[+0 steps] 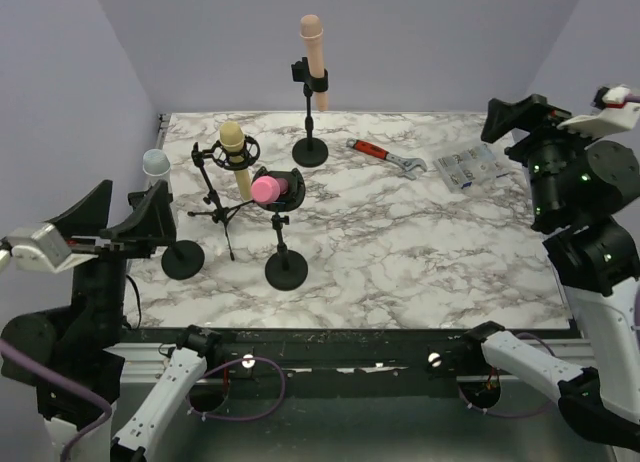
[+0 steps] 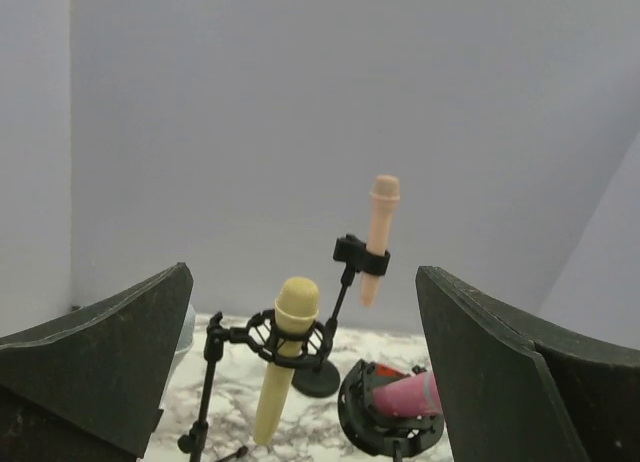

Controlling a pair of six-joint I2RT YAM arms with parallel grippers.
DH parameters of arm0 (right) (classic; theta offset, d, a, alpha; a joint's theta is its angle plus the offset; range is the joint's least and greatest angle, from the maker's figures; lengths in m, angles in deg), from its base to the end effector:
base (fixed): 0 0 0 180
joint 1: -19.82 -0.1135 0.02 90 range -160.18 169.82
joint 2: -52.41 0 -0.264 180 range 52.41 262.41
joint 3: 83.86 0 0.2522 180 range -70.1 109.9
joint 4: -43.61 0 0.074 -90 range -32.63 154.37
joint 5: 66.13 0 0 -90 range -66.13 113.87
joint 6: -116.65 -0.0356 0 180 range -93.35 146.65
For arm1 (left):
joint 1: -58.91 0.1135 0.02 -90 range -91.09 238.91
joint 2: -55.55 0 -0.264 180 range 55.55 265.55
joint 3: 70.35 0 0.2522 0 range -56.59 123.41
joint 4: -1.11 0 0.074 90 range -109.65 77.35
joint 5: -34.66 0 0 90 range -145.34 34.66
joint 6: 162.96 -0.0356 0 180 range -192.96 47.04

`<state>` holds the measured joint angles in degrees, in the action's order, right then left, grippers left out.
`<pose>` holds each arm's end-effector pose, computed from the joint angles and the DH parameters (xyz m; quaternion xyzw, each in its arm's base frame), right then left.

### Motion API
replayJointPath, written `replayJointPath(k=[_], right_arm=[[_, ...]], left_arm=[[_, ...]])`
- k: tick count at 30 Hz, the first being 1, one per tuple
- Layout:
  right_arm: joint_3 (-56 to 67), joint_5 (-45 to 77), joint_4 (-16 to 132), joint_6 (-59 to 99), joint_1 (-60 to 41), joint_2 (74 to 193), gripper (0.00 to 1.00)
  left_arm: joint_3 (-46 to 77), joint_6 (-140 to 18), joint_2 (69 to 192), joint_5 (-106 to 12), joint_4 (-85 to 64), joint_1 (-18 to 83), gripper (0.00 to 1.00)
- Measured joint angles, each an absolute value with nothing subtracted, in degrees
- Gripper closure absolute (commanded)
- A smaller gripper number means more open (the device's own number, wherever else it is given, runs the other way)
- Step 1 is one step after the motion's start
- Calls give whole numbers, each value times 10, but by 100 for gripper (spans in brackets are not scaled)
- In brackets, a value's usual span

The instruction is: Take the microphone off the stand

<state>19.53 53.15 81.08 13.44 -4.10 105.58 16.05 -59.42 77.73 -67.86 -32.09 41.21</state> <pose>0.1219 0.0350 0.5418 0.1402 0.6197 0.0911 0.7668 -0.0182 0.0139 0.4963 -0.0771 0.4925 -0.1813 0.8477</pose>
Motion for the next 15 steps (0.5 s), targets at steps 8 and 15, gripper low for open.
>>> replayJointPath(k=[8, 15], right_arm=[[142, 538, 842, 125, -41, 1082, 0], [107, 502, 834, 110, -41, 1082, 0]], left_arm=[[155, -585, 823, -635, -380, 412, 1], [119, -583, 827, -623, -399, 412, 1]])
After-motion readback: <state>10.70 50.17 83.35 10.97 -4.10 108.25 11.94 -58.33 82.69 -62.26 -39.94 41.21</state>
